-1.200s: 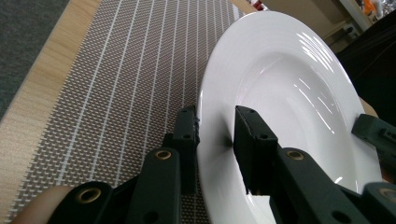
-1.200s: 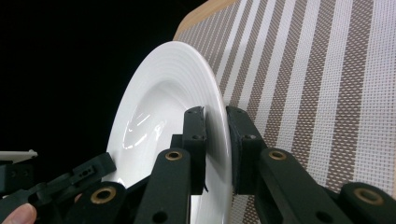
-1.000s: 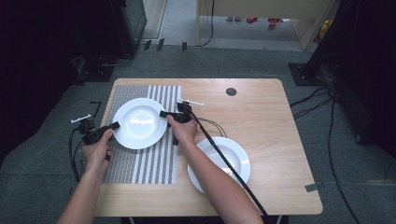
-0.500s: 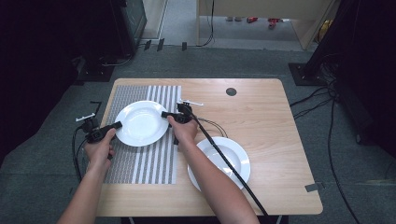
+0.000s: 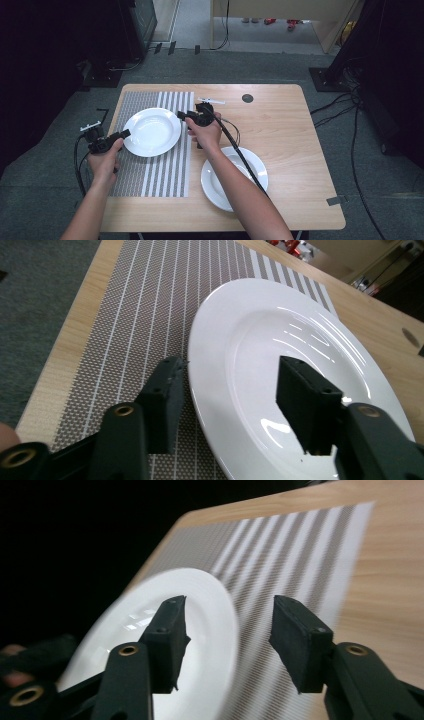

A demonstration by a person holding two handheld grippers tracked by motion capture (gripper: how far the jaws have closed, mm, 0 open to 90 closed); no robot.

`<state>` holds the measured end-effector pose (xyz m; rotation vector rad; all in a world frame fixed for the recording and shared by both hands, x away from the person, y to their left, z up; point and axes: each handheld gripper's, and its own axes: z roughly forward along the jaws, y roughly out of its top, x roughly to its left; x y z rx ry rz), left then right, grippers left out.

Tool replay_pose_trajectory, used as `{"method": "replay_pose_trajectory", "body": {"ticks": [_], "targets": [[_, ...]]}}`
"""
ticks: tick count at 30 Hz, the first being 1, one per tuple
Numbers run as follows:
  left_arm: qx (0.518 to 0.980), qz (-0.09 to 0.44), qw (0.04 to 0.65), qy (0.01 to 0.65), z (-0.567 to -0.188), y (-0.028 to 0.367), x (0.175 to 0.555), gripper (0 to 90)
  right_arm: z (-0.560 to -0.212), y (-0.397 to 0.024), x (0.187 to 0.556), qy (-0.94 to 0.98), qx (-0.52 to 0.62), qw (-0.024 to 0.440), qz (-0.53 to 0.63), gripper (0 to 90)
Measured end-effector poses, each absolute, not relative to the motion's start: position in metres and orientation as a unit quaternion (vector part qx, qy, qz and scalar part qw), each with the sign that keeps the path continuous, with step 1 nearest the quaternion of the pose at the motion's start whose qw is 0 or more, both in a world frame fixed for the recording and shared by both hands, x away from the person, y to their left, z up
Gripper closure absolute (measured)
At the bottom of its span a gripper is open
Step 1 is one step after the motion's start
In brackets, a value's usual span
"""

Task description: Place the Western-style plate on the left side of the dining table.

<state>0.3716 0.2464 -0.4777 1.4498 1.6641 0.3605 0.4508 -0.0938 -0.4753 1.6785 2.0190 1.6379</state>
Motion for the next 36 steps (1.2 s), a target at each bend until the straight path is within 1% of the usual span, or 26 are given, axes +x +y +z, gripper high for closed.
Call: {"method": "replay_pose_trajectory", "body": {"ticks": [1, 2, 3, 6, 10, 12, 19, 24, 26, 27, 31, 36], "targets": [[0.587, 0.149, 0.433, 0.668, -0.476, 0.244, 0.37, 41.1, -0.472, -0.096, 0.449, 0.665, 0.537, 0.04, 0.517, 45.4], [0.593, 0.15, 0.43, 0.664, -0.474, 0.242, 0.368, 38.5, -0.47, -0.099, 0.447, 0.674, 0.533, 0.05, 0.51, 44.9], [0.599, 0.151, 0.427, 0.66, -0.473, 0.239, 0.366, 35.7, -0.467, -0.101, 0.445, 0.682, 0.528, 0.05, 0.504, 44.9], [0.615, 0.155, 0.42, 0.649, -0.468, 0.232, 0.36, 27.6, -0.459, -0.113, 0.437, 0.689, 0.522, 0.062, 0.498, 39.8], [0.624, 0.162, 0.427, 0.634, -0.461, 0.224, 0.35, 21.6, -0.45, -0.132, 0.427, 0.687, 0.515, 0.063, 0.509, 33.2], [0.629, 0.169, 0.426, 0.628, -0.459, 0.221, 0.344, 19.2, -0.447, -0.14, 0.421, 0.695, 0.505, 0.075, 0.506, 31.7], [0.636, 0.173, 0.432, 0.616, -0.457, 0.214, 0.328, 14.8, -0.439, -0.172, 0.4, 0.695, 0.506, 0.093, 0.502, 29.2], [0.642, 0.171, 0.435, 0.608, -0.455, 0.209, 0.316, 11.1, -0.434, -0.194, 0.384, 0.699, 0.498, 0.102, 0.503, 25.7], [0.65, 0.167, 0.441, 0.595, -0.456, 0.206, 0.311, 9.2, -0.432, -0.203, 0.378, 0.701, 0.497, 0.114, 0.499, 25.5], [0.657, 0.175, 0.435, 0.591, -0.458, 0.204, 0.309, 8.5, -0.432, -0.208, 0.375, 0.701, 0.496, 0.119, 0.498, 25.3], [0.662, 0.175, 0.427, 0.59, -0.464, 0.202, 0.302, 8.5, -0.432, -0.225, 0.363, 0.698, 0.496, 0.124, 0.5, 23.8], [0.663, 0.165, 0.434, 0.587, -0.467, 0.199, 0.292, 8.5, -0.436, -0.243, 0.351, 0.7, 0.498, 0.131, 0.494, 23.5]]}}
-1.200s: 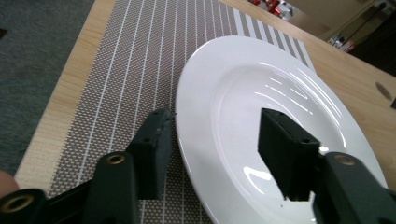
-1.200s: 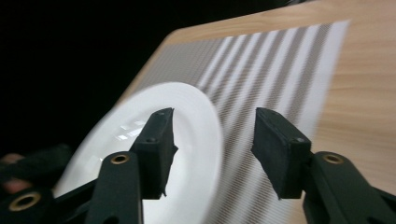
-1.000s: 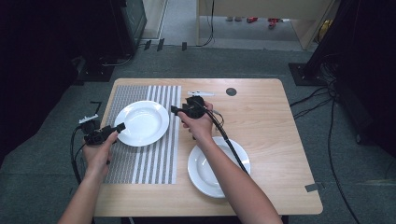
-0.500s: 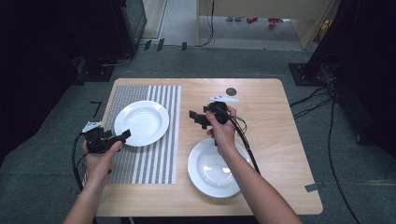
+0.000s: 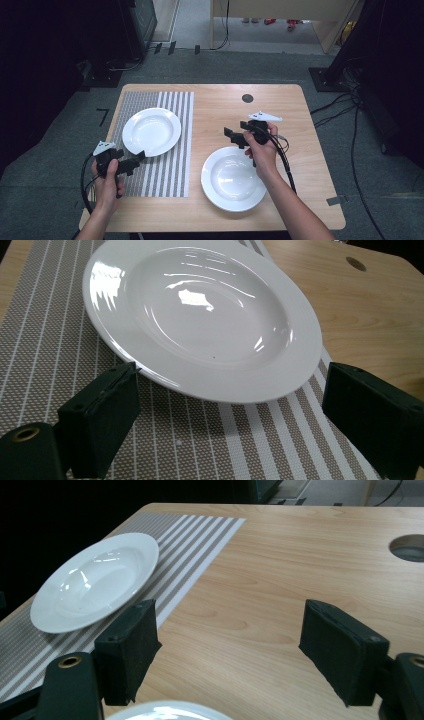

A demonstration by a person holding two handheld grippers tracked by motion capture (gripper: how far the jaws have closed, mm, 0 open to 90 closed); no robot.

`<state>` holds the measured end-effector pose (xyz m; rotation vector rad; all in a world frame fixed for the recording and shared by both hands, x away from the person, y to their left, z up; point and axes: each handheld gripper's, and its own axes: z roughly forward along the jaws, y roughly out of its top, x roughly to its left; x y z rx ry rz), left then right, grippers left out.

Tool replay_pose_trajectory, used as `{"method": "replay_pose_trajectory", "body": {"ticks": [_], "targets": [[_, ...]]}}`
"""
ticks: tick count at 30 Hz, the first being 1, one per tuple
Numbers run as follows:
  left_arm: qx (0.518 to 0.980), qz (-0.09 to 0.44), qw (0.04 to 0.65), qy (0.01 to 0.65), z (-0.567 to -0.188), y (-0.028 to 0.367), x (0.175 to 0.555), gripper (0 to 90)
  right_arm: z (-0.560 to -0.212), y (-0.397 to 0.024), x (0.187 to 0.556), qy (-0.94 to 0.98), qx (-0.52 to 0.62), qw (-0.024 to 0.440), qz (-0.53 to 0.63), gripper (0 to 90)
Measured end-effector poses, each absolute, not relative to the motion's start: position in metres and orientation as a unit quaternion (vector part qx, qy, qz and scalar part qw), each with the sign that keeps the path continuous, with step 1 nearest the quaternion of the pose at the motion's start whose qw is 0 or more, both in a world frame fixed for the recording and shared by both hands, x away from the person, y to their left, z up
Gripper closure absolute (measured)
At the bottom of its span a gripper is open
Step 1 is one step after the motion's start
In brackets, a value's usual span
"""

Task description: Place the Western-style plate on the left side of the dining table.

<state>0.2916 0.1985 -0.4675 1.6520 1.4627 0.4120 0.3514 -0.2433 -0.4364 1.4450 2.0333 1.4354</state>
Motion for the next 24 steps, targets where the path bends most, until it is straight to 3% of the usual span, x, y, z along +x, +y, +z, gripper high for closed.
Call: {"method": "replay_pose_trajectory", "body": {"ticks": [24], "targets": [[0.68, 0.168, 0.404, 0.588, -0.496, 0.196, 0.26, 8.6, -0.463, -0.312, 0.303, 0.693, 0.52, 0.158, 0.475, 23.3]]}}
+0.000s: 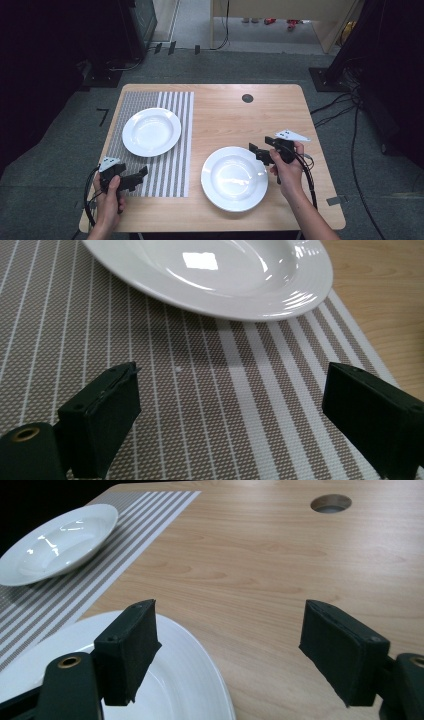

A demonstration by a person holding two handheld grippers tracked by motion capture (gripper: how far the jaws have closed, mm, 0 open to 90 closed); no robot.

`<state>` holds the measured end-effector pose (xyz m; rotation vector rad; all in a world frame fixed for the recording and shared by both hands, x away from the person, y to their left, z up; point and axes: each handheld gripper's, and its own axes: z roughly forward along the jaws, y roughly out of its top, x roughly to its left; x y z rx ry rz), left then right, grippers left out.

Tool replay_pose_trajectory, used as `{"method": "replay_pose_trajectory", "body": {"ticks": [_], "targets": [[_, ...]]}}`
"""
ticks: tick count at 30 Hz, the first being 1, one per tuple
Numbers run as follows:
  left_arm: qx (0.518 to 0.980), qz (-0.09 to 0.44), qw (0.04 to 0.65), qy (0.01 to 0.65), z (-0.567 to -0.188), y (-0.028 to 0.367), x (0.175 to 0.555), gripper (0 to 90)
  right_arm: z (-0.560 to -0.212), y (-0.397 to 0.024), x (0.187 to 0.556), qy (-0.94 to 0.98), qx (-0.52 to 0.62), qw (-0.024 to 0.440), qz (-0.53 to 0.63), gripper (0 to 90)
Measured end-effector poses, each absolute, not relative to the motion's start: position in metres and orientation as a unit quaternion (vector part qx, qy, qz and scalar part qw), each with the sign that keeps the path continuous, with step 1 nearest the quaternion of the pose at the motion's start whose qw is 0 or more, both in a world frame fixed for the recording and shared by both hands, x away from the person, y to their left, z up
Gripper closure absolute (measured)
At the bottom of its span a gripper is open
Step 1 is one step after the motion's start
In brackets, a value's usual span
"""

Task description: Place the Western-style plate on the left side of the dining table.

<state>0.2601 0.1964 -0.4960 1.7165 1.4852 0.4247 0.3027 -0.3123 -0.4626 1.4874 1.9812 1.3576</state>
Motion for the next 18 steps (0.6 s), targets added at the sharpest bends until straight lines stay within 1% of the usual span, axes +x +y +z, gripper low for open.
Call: {"method": "replay_pose_trajectory", "body": {"ticks": [14, 18], "targets": [[0.683, 0.199, 0.371, 0.596, -0.508, 0.212, 0.252, 8.6, -0.48, -0.353, 0.281, 0.675, 0.55, 0.164, 0.464, 23.5], [0.689, 0.209, 0.353, 0.597, -0.513, 0.212, 0.252, 8.6, -0.484, -0.364, 0.274, 0.67, 0.557, 0.166, 0.461, 23.5]]}}
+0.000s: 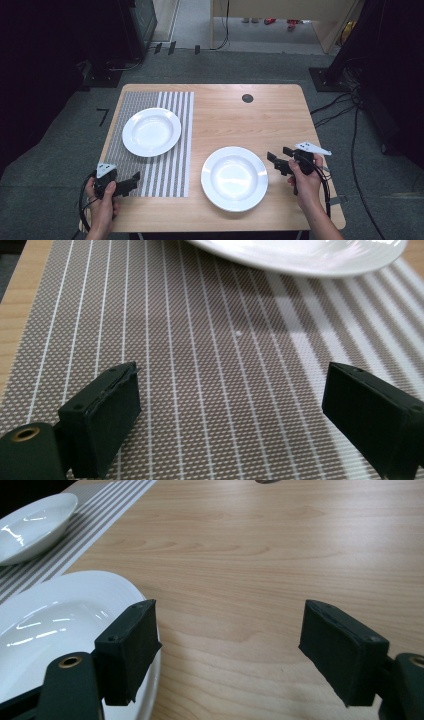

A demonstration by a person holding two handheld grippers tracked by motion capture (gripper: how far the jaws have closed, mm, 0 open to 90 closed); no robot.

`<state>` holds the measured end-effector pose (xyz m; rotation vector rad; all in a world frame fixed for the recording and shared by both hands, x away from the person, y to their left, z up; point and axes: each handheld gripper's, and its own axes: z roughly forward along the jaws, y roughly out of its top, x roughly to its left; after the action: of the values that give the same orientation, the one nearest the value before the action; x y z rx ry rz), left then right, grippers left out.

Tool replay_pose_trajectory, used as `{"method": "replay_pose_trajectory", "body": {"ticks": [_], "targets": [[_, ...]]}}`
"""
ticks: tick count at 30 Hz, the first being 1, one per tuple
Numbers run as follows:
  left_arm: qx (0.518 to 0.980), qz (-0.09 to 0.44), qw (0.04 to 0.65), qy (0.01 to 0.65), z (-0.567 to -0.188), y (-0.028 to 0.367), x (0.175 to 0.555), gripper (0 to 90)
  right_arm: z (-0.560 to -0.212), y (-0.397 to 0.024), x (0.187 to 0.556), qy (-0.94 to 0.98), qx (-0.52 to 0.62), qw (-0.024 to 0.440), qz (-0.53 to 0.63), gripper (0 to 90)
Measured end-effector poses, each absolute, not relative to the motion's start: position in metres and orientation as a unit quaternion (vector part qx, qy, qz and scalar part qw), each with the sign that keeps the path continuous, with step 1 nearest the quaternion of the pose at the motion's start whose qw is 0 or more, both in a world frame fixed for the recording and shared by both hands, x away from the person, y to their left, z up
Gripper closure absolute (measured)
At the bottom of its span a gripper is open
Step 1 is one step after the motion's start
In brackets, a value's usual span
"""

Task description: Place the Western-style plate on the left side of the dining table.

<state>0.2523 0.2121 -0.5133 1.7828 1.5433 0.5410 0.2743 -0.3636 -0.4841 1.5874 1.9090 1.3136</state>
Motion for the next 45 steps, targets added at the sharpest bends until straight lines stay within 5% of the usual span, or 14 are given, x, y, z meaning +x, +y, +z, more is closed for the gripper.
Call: {"method": "replay_pose_trajectory", "body": {"ticks": [16, 45], "targets": [[0.713, 0.251, 0.306, 0.579, -0.519, 0.199, 0.251, 8.6, -0.498, -0.394, 0.254, 0.662, 0.581, 0.171, 0.442, 23.7], [0.712, 0.252, 0.306, 0.58, -0.519, 0.198, 0.25, 8.7, -0.523, -0.443, 0.216, 0.657, 0.619, 0.195, 0.384, 23.6]]}}
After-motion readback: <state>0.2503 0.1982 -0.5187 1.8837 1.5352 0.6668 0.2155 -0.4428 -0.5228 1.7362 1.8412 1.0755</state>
